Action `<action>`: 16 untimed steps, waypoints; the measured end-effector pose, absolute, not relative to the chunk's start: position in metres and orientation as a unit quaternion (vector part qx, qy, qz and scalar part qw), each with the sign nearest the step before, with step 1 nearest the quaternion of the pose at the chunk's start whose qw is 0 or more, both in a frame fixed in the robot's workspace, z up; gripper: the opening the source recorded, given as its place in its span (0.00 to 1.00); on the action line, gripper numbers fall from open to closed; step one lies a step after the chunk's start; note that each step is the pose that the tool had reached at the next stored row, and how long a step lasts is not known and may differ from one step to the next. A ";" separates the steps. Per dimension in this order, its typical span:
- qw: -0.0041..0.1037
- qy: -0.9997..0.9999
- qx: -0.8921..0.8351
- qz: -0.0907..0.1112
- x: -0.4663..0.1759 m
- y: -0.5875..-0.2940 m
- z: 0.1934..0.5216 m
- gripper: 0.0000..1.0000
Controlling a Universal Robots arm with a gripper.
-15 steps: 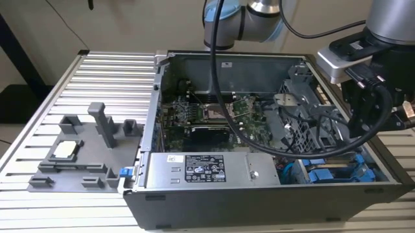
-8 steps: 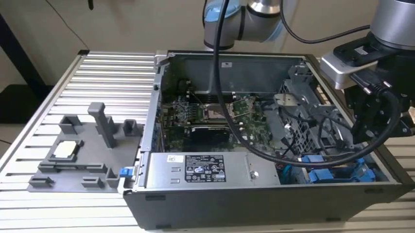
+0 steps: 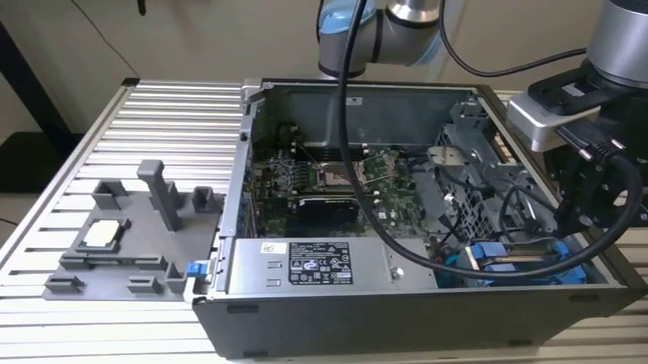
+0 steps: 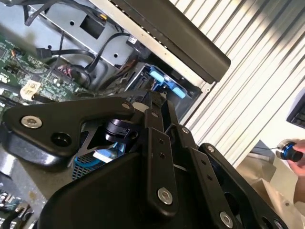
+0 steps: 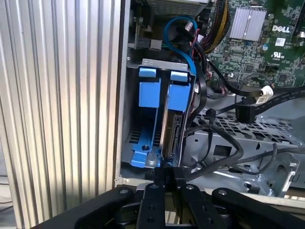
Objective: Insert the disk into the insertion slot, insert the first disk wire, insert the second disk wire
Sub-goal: 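Insert the first disk wire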
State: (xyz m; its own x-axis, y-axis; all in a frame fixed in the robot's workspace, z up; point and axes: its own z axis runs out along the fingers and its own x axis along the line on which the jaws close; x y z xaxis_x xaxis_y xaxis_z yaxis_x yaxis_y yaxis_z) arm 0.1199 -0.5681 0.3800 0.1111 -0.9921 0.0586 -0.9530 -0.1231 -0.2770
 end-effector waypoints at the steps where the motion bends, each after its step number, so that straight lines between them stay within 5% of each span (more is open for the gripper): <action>1: 0.084 0.656 -0.741 -0.116 0.120 -0.569 0.380 0.19; 6: 0.087 0.660 -0.737 -0.113 0.120 -0.569 0.378 0.19; 16: 0.130 0.679 -0.719 -0.071 0.120 -0.569 0.377 0.19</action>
